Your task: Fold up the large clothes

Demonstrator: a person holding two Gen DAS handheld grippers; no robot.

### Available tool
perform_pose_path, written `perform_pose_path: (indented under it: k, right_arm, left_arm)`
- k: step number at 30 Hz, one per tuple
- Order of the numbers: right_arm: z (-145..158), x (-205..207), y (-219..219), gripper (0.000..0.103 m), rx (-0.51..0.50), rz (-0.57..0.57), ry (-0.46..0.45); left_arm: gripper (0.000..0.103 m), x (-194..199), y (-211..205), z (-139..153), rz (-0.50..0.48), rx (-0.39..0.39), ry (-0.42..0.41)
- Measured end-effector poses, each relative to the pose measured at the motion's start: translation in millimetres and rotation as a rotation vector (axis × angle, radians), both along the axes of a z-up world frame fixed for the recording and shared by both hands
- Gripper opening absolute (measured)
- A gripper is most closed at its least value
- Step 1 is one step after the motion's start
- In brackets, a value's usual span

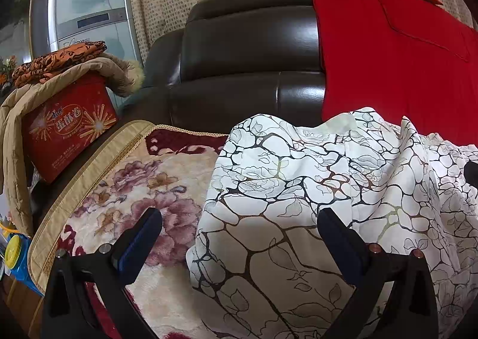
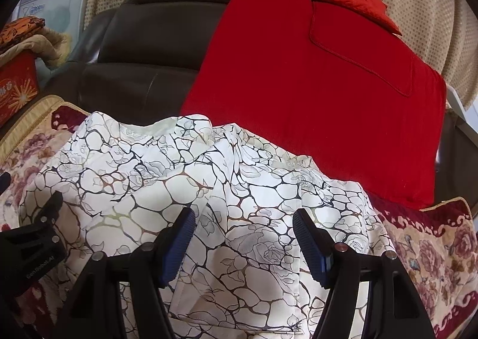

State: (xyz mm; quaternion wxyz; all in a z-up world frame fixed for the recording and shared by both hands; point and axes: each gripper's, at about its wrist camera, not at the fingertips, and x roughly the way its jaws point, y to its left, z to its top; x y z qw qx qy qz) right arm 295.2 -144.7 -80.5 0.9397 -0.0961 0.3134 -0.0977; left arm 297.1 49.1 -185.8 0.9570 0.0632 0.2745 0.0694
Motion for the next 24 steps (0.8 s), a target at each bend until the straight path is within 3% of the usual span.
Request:
perform_pose_path:
  k: [16, 24]
  right_arm:
    - [5.2, -4.1, -1.4, 0.072, 0.011, 0.002, -0.020]
    - [-0.8, 2.0, -0.6, 0.072, 0.045, 0.013, 0.013]
  left_arm:
    - [0.103, -0.1, -0.7, -0.5, -0.001, 0.000, -0.001]
    - [0.103, 1.5, 5.2, 0.7, 0.037, 0.018, -0.010]
